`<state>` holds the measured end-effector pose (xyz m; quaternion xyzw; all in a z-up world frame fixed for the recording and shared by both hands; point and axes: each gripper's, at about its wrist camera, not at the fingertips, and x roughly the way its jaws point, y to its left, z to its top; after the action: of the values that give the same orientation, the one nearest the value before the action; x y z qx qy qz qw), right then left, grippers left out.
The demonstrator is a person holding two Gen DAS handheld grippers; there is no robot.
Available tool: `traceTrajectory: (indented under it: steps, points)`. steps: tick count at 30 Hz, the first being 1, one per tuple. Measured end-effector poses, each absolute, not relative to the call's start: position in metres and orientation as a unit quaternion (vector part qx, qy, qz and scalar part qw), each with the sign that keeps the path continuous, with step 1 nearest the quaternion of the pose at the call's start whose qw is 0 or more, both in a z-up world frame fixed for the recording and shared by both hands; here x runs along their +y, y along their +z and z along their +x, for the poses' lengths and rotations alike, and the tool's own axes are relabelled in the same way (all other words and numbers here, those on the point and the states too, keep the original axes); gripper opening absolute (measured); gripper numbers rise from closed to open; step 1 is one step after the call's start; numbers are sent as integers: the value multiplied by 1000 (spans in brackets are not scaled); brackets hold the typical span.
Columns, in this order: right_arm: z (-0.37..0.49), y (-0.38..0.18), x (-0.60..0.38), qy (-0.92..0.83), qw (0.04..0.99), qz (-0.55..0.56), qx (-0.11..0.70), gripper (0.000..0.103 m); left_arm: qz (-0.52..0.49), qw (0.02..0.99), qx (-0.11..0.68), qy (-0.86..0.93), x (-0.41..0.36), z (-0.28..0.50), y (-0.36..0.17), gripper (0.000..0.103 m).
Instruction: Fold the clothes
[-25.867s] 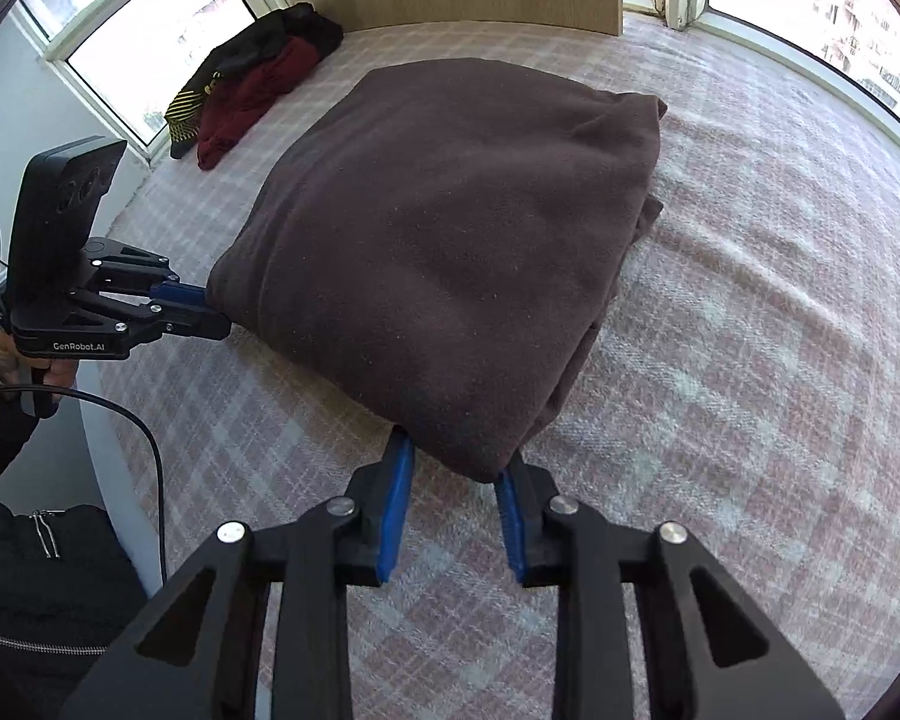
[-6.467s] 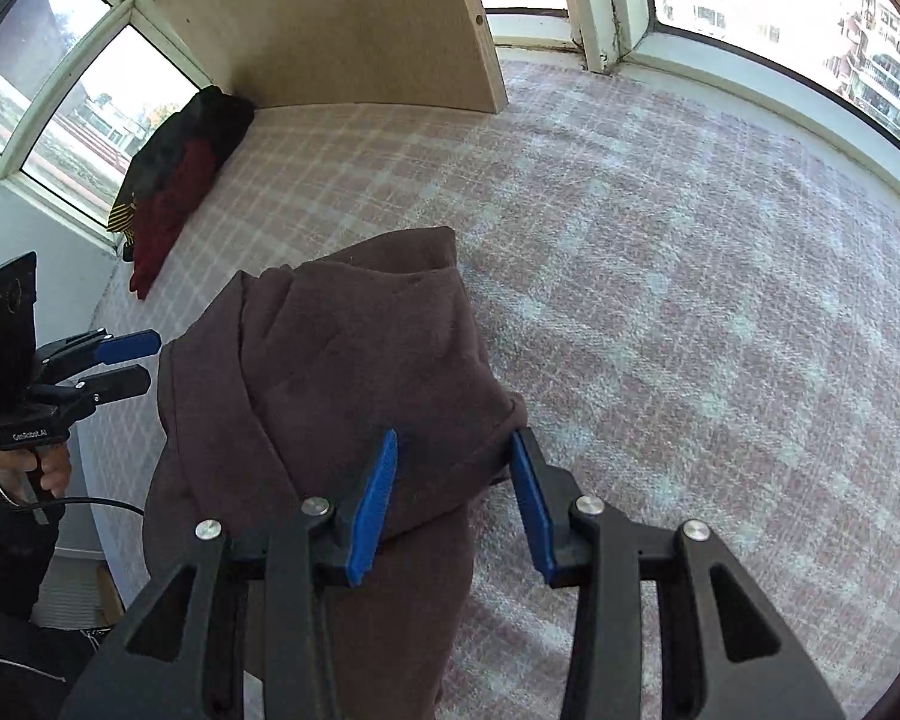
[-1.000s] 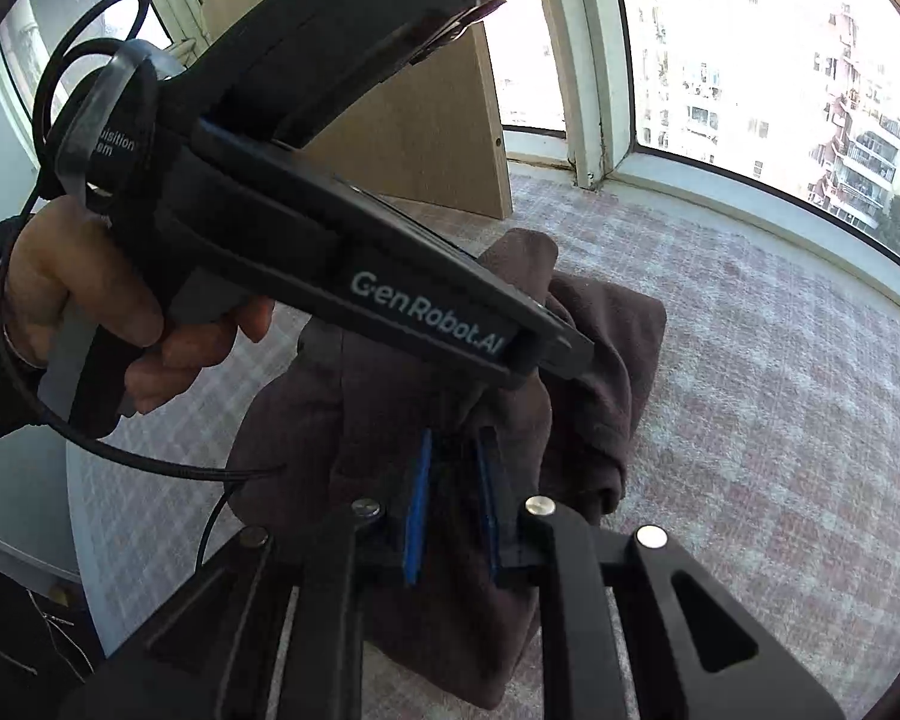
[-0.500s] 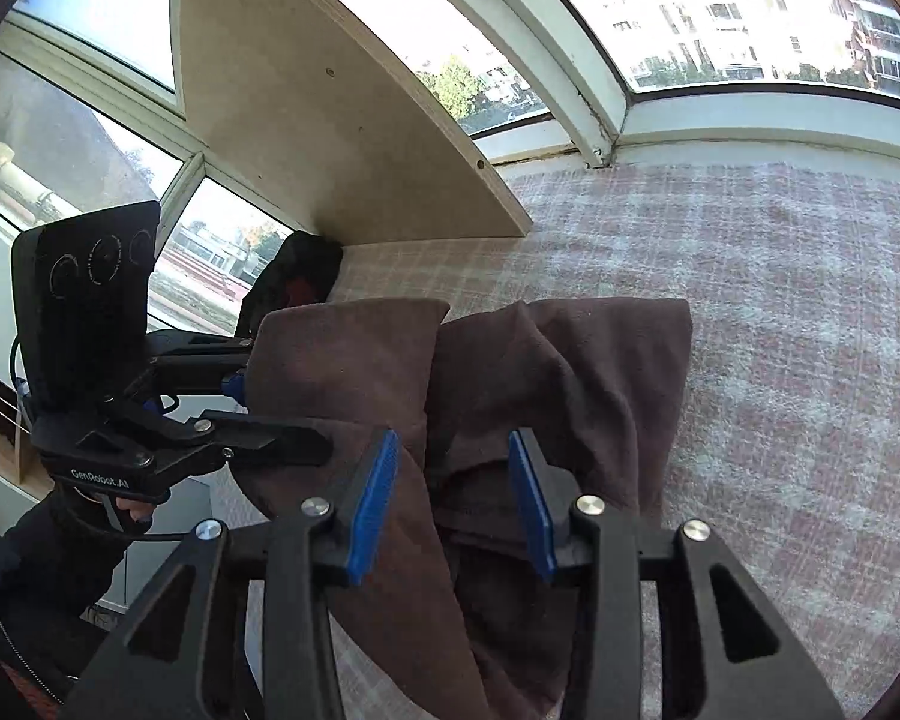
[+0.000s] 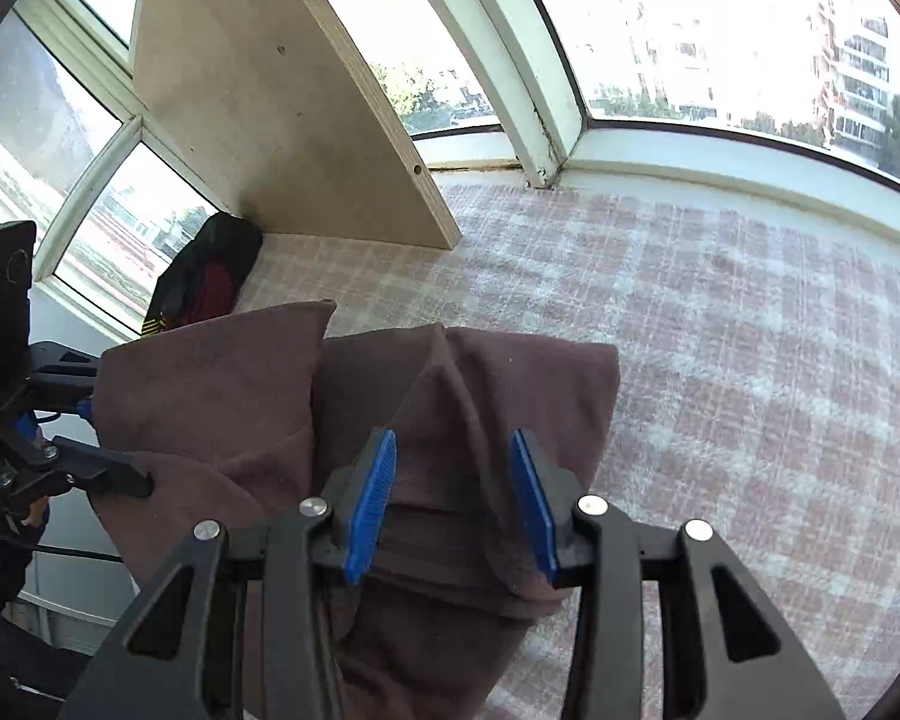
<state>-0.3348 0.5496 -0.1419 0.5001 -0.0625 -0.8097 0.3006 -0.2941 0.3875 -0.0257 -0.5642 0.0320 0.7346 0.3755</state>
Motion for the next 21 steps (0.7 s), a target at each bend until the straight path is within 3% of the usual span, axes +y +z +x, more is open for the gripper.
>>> traceTrajectory:
  steps: [3,6,9,12,16,19,21]
  points:
    - [-342,-150,507,-815,291,500,34,39,-561,378,37,735,388,-291,-20,25]
    - [-344,-168,476,-803,283,513,107,9,-559,380,35,737,386,-292,-17,25]
    - [-332,-180,476,-780,302,536,114,9,-559,378,32,737,383,-294,-18,25]
    - [-318,-154,493,-788,316,518,109,4,-559,381,35,735,382,-295,-19,25]
    - [-316,-124,516,-786,367,498,-5,4,-559,383,36,735,382,-293,-17,25]
    - [-323,-141,500,-767,370,524,21,4,-558,384,38,735,382,-291,-15,25]
    - [-336,-174,491,-730,371,574,-4,5,-558,382,37,736,382,-291,-14,25]
